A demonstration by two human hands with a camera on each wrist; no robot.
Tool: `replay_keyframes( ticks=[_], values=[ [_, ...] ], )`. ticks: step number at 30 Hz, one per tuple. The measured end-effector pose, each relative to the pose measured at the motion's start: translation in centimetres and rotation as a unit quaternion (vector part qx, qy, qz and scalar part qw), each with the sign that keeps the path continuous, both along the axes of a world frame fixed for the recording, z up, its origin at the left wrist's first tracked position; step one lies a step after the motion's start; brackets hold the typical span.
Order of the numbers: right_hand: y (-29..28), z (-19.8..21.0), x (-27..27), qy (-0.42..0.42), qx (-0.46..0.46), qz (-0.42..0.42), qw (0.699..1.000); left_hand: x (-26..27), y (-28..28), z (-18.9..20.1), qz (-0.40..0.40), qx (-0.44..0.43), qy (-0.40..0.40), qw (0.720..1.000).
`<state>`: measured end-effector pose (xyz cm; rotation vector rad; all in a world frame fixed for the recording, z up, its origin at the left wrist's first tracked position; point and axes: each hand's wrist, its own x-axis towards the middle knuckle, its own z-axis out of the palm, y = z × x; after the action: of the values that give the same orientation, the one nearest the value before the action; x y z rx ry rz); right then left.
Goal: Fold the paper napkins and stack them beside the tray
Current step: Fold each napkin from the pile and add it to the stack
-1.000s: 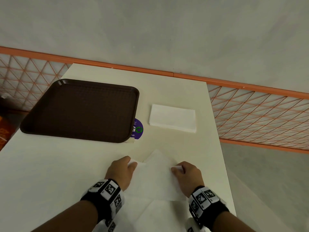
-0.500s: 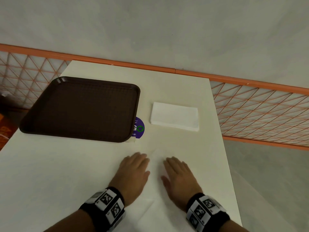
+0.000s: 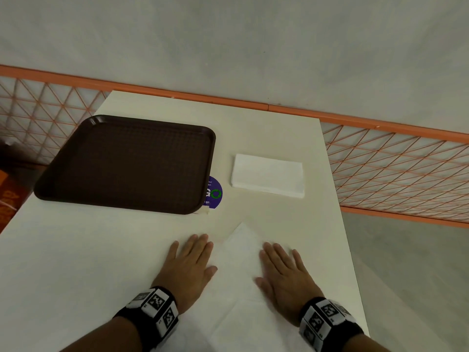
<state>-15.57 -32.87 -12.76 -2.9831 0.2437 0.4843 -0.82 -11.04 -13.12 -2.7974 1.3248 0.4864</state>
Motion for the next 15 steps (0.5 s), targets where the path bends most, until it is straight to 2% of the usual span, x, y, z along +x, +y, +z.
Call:
replay_keyframes(
  ticks=[2,4,6,10,12,15],
  values=[
    [-0.7,0.6,0.2,-0.037,0.001,-0.027,0.999,1.0,-0.5,1.6,0.012,-0.014,0.005,1.0],
    [-0.9,2.0,1.5,-0.047,0.014,-0.041,0.998,2.2,-1.6,3.0,0.006,0.012,0.034,0.999],
    [-1.4,2.9,2.9,-0.006,0.034,-0.052,0.998,3.3,-2.8,4.1,0.014,0.046,0.064,0.997],
    [-1.8,4.1,5.5,0.061,0.056,-0.09,0.993,4.5,-4.5,5.0,0.129,0.069,0.185,0.972],
    [-1.9,4.3,6.2,0.095,0.059,-0.1,0.989,4.6,-5.0,5.0,0.162,0.084,0.204,0.962],
    [-2.0,4.4,6.7,0.117,0.052,-0.106,0.986,4.6,-5.6,5.6,0.153,0.127,0.18,0.963]
  ],
)
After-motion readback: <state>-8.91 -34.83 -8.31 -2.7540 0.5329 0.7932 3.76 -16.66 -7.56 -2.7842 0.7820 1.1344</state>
